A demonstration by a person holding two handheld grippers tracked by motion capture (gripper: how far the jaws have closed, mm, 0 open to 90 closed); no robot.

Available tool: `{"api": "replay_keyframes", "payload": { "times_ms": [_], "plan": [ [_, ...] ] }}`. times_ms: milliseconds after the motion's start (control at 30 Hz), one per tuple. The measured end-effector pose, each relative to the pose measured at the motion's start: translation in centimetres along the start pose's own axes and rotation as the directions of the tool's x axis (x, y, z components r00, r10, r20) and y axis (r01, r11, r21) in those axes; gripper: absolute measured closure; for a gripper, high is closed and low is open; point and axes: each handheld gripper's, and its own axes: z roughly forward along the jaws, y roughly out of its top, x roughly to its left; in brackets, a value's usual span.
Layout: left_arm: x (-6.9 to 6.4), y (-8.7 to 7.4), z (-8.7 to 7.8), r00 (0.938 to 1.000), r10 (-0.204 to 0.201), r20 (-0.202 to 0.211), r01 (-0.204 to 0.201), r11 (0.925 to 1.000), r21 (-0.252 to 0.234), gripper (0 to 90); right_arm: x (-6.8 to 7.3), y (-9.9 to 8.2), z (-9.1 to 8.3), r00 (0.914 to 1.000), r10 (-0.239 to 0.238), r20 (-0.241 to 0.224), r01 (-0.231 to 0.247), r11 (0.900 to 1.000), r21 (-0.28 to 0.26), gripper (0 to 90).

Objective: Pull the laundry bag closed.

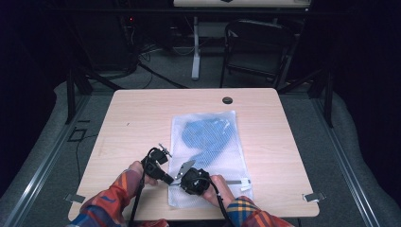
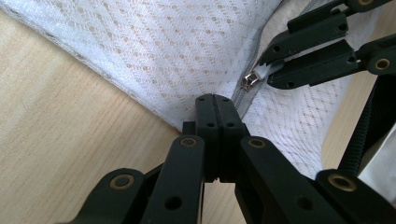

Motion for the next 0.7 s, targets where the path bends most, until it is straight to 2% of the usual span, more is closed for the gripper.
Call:
{"api": "replay_keyframes", "payload": {
  "times_ms": [467, 600, 700],
  "plan": [
    [0.10, -0.03, -0.02, 1.0000, -0.001, 0.006, 0.001, 1.0000, 0.000, 90.0, -0.12, -0.35, -0.45, 0.9999, -0.009, 0.012, 0.009, 0.9999, 0.013, 82.1],
    [0.13, -0.01, -0.01, 1.0000, 0.004, 0.004, -0.004, 1.0000, 0.001, 90.0, -0.49, -0.72, -0.72, 0.9999, 0.009, 0.010, -0.010, 0.9998, 0.018, 82.1],
    [0.14, -0.02, -0.02, 1.0000, 0.004, 0.005, -0.004, 1.0000, 0.000, 90.0, -0.47, -0.81, -0.77, 0.9999, 0.004, 0.010, -0.005, 0.9997, 0.024, 82.1]
  ]
}}
